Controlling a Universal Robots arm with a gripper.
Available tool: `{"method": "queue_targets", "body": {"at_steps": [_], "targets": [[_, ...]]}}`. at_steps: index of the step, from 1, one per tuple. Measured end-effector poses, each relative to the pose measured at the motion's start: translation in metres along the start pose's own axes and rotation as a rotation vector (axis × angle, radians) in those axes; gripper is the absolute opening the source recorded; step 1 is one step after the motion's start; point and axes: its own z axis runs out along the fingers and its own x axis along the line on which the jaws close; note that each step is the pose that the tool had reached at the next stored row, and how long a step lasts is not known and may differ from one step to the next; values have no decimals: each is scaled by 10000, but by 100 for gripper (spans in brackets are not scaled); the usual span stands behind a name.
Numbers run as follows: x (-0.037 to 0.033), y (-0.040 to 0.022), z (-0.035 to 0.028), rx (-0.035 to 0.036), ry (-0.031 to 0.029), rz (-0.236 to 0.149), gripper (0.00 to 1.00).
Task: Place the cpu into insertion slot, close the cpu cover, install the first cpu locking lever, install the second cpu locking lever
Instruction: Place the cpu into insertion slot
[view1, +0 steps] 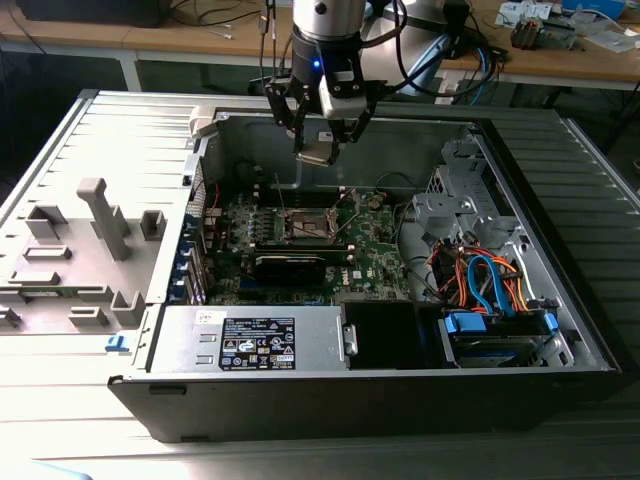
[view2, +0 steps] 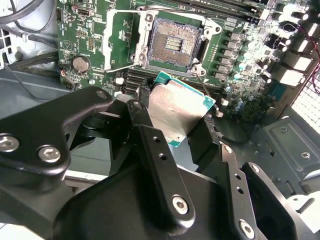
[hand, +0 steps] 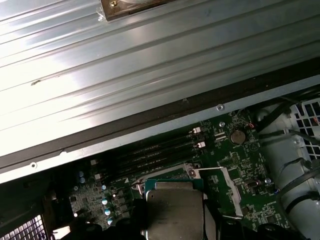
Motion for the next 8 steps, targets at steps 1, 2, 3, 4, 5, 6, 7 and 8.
{"method": "queue_targets", "body": {"at_steps": [1,2,3,4,5,6,7,8], "targets": [[0,0,0,-1,-1,24,55],[0,0,1,-1,-2,43,55],[0,0,1,-1,-3,62,55],[0,0,2,-2,-5,107,55],[0,0,2,-2,-7,134,55],[0,0,2,-3,-8,154,55],[0,0,3,-4,-10,190,55],[0,0,3,-4,-12,221,55]]}}
